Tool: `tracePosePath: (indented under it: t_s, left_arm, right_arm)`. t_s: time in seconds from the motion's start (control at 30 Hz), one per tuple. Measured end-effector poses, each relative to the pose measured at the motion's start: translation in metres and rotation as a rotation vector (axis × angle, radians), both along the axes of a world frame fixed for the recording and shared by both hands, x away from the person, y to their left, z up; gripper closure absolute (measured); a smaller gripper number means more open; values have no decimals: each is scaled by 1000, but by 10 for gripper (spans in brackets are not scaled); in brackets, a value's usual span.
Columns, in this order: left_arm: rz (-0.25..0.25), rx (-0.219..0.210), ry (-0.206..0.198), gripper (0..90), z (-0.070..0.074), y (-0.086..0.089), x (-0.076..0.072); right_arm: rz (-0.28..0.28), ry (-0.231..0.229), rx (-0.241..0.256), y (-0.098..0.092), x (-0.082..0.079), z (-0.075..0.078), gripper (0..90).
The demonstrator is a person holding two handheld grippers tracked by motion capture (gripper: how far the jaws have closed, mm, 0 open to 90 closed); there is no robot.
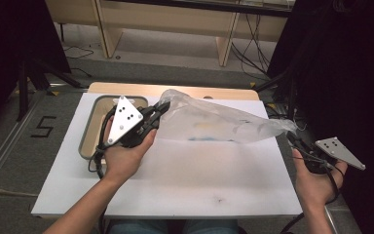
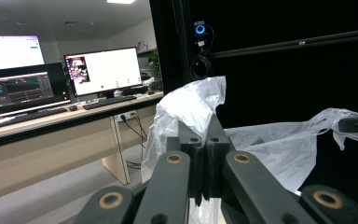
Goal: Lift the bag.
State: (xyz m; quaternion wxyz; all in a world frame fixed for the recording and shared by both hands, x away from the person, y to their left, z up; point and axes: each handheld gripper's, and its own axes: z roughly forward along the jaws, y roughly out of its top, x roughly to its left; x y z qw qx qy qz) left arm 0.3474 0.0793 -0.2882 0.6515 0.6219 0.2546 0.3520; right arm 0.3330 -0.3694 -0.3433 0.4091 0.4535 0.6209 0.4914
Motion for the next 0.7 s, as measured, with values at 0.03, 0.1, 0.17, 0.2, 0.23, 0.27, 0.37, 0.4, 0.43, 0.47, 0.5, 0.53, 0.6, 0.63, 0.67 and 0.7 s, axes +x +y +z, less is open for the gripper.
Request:
tracePosePath:
  t_s: [0.03,0.1,0.17,0.2,0.23,0.27,0.37,0.4,0.43,0.47,0.5,0.53,0.6,0.63,0.67,0.7]
  left_arm:
    - [-2,-3,0,892,0,0,0]
    - [-4,-6,1,892,1,-1,1]
    - [-3,-4,1,892,1,-1,1]
    - [-1,-3,0,892,1,-1,2]
    - [2,-11,-1,892,1,-1,2]
    - [3,-11,2,892,1,-1,3]
    - [8,-16,7,892,0,0,6]
    - [11,-11,7,892,0,1,7]
    - [16,-11,5,892,0,1,7]
    - [20,-15,5,892,-1,1,8]
    - [23,-14,8,892,-1,1,10]
    - [27,-15,10,892,-2,1,11]
    - [39,-4,14,892,-4,3,15]
    - [44,-8,16,892,-5,3,16]
    - [50,-5,18,892,-6,3,18]
    - [54,1,21,892,-6,4,19]
  right_arm:
    - [0,-1,-1,0,0,0,899]
    - [-1,-3,-1,0,0,1,899]
    - [-1,-4,-2,0,0,1,899]
    - [-1,-4,-2,0,0,1,899]
    - [-2,-3,-1,0,0,1,899]
    - [-2,-3,0,0,0,1,899]
    - [-3,-5,0,0,0,1,899]
    - [-3,-5,1,0,1,1,898]
    - [-4,-5,0,0,1,1,899]
    - [-4,-6,2,0,1,1,899]
    - [-3,-6,3,0,2,1,898]
    - [-2,-6,1,0,2,1,899]
    - [-3,-4,3,1,3,1,898]
    - [-1,-3,3,1,4,1,898]
    - [-1,-3,2,2,5,0,899]
    - [-2,-2,3,2,5,0,899]
